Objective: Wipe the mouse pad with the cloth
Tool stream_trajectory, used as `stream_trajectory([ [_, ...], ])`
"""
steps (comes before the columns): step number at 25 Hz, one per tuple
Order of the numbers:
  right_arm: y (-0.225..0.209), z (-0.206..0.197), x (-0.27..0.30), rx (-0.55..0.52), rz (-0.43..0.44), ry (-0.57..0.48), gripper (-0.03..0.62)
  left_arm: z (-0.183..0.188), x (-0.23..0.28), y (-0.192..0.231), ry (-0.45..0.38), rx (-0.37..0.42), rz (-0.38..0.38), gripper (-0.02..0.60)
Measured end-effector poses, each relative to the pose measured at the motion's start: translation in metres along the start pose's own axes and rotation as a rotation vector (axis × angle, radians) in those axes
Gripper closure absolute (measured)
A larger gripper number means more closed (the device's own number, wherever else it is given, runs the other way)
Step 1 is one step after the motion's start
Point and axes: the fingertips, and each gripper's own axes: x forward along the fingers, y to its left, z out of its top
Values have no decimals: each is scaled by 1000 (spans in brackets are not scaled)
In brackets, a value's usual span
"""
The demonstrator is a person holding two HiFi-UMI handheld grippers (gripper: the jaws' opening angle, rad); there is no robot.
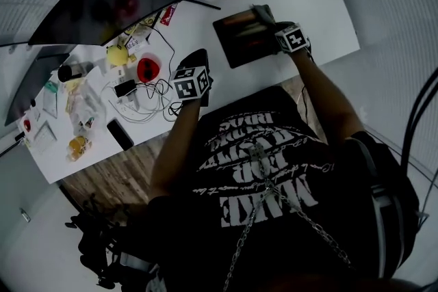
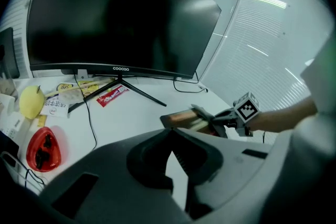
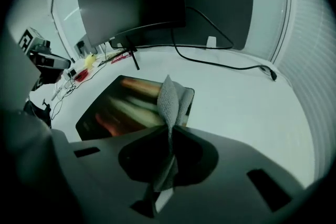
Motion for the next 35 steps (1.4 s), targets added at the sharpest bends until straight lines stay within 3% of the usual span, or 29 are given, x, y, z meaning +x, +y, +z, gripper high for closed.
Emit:
stream_trajectory([
  [3, 32, 20, -8, 25, 82, -24, 576, -6, 7, -12, 45, 12, -22, 575],
  [6, 113, 50, -22, 28, 260, -94, 576, -11, 8, -20, 71, 35, -33, 575],
  [9, 185, 46, -15, -12, 404, -69, 576, -14, 9, -27, 84, 60, -41, 575],
  [13, 218, 11, 10, -80, 432, 18, 576, -22, 10, -29, 107, 82, -36, 575],
  [18, 183, -7, 11, -43, 381, -24, 577, -28, 14, -31, 119, 85, -26, 575],
  [22, 107, -30, -9, 41, 269, -29, 576, -31, 22, -42, 127, 70, -26, 575],
  [26, 42, -48, -30, 116, 211, -50, 577, -29, 31, -58, 119, 59, -28, 575],
  [35, 31, -49, -30, 57, 238, -47, 577, -25, 38, -77, 54, -6, 25, 575],
])
